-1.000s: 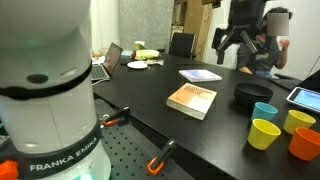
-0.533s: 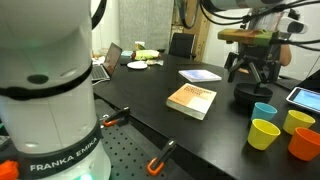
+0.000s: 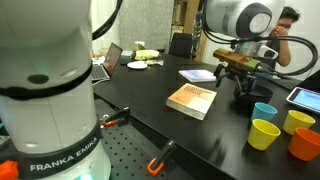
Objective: Open the book, then flip to the middle
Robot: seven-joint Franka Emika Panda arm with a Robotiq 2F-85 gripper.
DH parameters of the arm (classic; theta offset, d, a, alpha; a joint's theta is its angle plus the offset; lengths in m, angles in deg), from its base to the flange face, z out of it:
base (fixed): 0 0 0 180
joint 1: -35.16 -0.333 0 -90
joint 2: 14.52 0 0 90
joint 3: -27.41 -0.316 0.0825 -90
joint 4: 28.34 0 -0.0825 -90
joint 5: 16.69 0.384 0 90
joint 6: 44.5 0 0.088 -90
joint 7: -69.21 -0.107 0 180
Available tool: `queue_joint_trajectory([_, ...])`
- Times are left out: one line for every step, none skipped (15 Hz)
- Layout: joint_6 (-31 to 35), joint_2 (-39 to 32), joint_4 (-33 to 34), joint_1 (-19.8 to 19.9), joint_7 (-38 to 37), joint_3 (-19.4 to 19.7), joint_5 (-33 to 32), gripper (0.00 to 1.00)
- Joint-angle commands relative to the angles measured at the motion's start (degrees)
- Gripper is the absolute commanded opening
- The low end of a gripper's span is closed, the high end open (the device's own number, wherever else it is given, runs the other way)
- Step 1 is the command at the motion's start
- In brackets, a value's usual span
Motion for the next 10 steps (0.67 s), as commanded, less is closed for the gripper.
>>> queue_joint_trajectory([-0.58,-6.26,5.6,3.58,10.58,-4.67,5.27,1.0])
queue_joint_trajectory([-1.6,-7.87,6.87,4.32,12.33,-5.46,5.65,1.0])
queue_joint_trajectory([-2.98,-9.4,8.11,5.08,13.72,-6.01,5.78,1.0])
queue_joint_trajectory([-3.76,-10.51,9.08,6.24,15.82,-7.19,6.64,1.0])
queue_joint_trajectory([-4.62,-11.66,10.13,7.05,17.24,-8.01,6.96,1.0])
queue_joint_trajectory([-5.77,-12.91,11.29,7.68,18.36,-8.58,6.95,1.0])
queue_joint_trajectory([-7.52,-14.12,12.55,8.6,19.64,-9.43,7.52,1.0])
queue_joint_trajectory([-8.88,-14.95,13.49,9.13,20.59,-9.88,7.55,1.0])
queue_joint_trajectory([-10.3,-15.69,14.46,9.81,21.8,-10.52,7.99,1.0])
queue_joint_trajectory([-11.92,-16.38,15.37,10.7,23.17,-11.21,8.92,1.0])
